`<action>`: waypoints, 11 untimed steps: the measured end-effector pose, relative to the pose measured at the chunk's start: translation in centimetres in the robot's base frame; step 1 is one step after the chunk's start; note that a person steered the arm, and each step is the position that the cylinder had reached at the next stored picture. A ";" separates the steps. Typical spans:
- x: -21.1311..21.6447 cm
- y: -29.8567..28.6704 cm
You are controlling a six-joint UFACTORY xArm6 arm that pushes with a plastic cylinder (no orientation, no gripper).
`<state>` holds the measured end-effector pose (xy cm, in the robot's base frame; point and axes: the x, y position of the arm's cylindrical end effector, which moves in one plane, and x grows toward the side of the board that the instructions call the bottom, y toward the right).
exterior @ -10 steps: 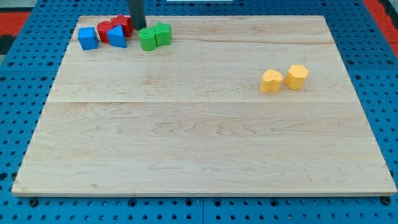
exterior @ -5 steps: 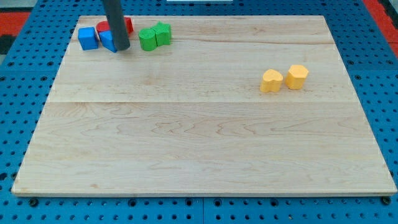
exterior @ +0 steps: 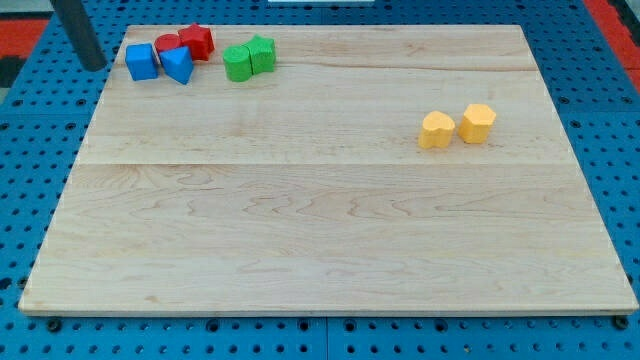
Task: Push the blue blocks towards the bottom center of the board
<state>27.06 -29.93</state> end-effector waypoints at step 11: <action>23.2 26.0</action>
<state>50.28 -3.94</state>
